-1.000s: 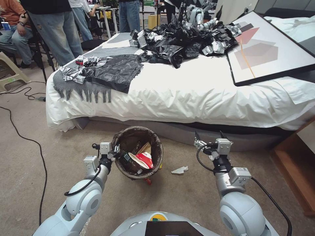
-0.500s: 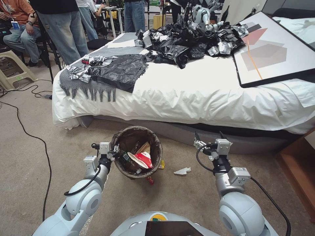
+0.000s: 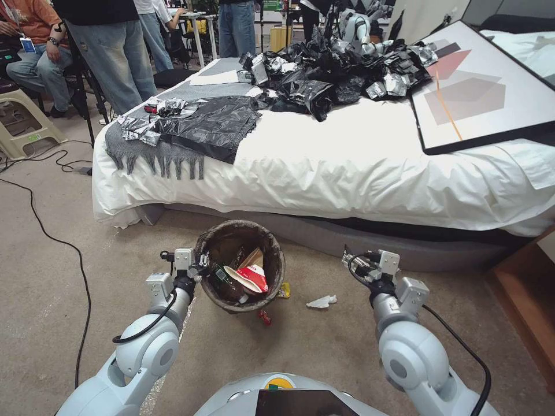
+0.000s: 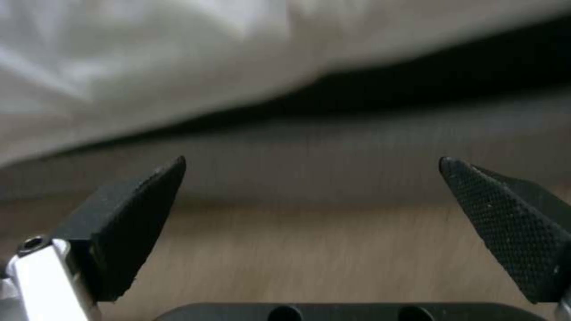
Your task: Pick up the trash bin, then pick up the garbage from the floor and place it into the trash bin.
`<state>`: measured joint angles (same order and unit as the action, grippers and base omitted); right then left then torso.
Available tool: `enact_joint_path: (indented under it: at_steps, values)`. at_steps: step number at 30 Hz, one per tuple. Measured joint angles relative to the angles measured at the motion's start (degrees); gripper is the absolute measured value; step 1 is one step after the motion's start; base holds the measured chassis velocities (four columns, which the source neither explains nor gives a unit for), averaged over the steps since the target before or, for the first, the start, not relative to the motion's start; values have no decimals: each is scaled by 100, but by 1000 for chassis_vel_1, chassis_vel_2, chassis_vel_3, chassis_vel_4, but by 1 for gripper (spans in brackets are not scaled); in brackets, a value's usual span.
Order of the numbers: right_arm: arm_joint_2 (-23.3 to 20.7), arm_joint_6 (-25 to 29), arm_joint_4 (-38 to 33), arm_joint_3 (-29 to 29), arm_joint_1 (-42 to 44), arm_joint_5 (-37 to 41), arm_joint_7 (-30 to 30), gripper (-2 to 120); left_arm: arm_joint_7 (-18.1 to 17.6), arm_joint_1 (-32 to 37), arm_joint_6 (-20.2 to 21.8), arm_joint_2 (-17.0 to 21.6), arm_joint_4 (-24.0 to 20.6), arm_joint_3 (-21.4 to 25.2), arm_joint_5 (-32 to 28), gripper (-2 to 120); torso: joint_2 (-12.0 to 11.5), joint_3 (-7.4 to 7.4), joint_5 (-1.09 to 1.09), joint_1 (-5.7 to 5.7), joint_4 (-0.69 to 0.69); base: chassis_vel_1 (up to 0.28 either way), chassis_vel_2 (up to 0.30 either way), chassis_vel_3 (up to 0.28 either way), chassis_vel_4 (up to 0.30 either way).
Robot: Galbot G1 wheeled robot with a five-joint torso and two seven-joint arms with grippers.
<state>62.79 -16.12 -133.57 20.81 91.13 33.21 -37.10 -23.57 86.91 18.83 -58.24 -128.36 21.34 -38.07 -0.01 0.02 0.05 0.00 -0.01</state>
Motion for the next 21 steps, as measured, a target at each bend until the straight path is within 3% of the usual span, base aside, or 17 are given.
enact_joint_path:
  at_steps: [6,7,8,11,15,21]
  values:
    - [0,-96,48,-20,-136,314,-139,100,1,-6,1,1,2,-1,-1,6,0,-1,5,0,-1,0,0,0,0]
    - [0,-229,128,-43,-323,838,-338,100,-1,-7,0,2,2,3,2,6,1,-2,-9,-1,6,0,0,0,0]
    - [14,-307,205,-80,-423,1139,-442,100,2,-6,1,4,2,0,0,6,0,0,-11,0,-1,0,0,0,0]
    - [71,-416,396,-156,-660,1639,-619,100,0,-1,1,13,2,1,1,6,0,-2,-1,-1,3,0,0,0,0]
    - [249,-579,849,-340,-1084,2378,-996,100,-1,19,1,18,-13,1,4,6,0,-1,-4,0,3,0,0,0,0]
    - [604,-618,1398,-634,-1451,2571,-1090,100,-2,49,1,26,-42,11,12,6,0,-2,-7,0,2,0,0,0,0]
